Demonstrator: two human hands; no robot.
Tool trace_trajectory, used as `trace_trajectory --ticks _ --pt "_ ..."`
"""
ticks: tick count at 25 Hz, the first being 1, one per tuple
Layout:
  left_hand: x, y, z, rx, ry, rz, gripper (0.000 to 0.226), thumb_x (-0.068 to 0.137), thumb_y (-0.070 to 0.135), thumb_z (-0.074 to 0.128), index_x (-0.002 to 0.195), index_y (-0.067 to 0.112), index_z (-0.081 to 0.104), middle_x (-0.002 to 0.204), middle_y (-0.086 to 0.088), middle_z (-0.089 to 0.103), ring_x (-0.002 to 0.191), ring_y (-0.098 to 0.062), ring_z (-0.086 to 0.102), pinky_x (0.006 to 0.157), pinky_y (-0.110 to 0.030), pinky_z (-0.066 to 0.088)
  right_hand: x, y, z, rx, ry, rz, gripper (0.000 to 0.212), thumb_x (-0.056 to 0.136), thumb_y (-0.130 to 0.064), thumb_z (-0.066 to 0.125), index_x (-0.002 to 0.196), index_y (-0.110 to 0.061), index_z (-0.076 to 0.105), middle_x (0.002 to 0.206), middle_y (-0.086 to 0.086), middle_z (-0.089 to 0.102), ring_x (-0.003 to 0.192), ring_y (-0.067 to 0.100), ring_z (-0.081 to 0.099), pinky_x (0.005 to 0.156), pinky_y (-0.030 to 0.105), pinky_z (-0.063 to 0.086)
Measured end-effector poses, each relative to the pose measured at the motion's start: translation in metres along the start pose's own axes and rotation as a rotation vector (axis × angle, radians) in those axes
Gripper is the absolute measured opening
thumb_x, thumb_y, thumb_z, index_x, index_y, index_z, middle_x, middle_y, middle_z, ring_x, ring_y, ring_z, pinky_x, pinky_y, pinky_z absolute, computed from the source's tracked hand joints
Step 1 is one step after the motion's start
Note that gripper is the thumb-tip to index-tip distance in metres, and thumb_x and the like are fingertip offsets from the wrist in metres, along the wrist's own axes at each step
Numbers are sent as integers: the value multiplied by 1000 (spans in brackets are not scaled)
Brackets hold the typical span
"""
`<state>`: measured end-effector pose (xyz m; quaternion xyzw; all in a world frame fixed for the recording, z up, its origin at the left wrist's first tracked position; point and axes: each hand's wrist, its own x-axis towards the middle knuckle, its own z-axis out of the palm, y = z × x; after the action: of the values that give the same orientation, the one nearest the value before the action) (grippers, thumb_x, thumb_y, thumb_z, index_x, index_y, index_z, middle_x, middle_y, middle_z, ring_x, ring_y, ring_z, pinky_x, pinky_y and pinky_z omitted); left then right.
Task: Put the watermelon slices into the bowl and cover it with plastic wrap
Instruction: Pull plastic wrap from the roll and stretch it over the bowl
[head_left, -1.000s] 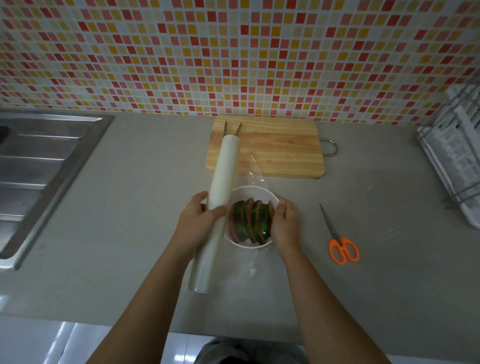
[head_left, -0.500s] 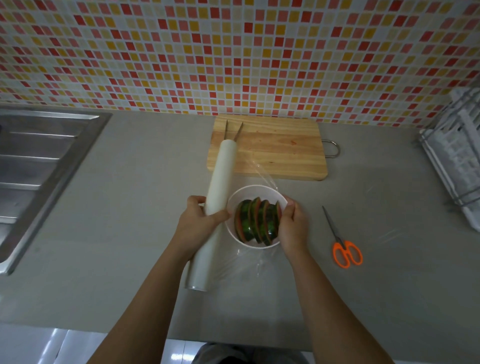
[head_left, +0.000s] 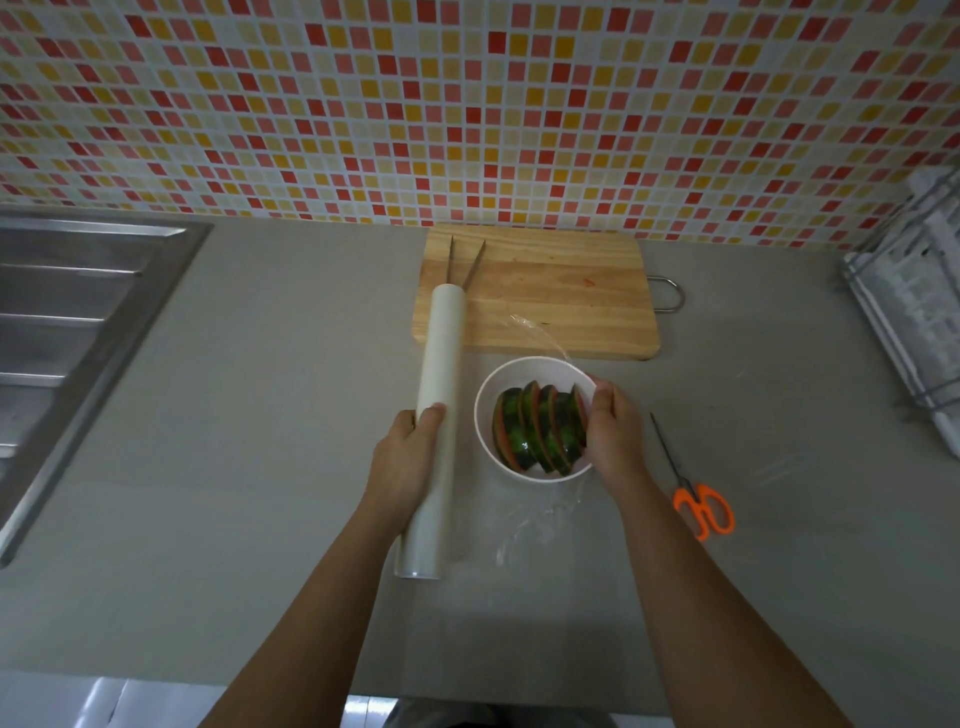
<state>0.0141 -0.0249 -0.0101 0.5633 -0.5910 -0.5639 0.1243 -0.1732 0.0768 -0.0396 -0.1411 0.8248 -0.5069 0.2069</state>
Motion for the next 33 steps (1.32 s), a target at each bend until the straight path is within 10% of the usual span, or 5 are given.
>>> trace_trajectory --ticks 12,20,26,33 --pt "-7 -16 -6 -217 -185 -80 48 81 48 65 115 20 48 96 -15 65 66 -22 67 50 -28 54 0 -1 0 -79 8 27 37 100 -25 27 86 -8 57 86 11 56 82 23 54 71 28 35" --pt "-11 -32 -10 -151 -201 22 35 85 46 61 114 27 51 101 -9 68 84 -28 67 75 -46 59 -3 -1 2 -135 79 6 37 99 -23 29 69 -12 47 70 4 50 69 19 48 59 27 33" --pt "-15 -39 -5 -189 -103 -45 26 82 24 70 102 14 57 84 -6 67 54 -10 68 43 -21 50 -4 0 1 -80 71 27 40 97 -23 31 58 -25 38 61 -4 42 60 12 43 52 29 31" --pt "-20 -40 -8 41 -67 50 27 90 56 49 99 31 54 92 7 65 85 -14 63 65 -29 47 -5 -1 2 28 91 80 39 96 -22 33 59 -24 45 62 -3 47 60 10 46 51 26 34"
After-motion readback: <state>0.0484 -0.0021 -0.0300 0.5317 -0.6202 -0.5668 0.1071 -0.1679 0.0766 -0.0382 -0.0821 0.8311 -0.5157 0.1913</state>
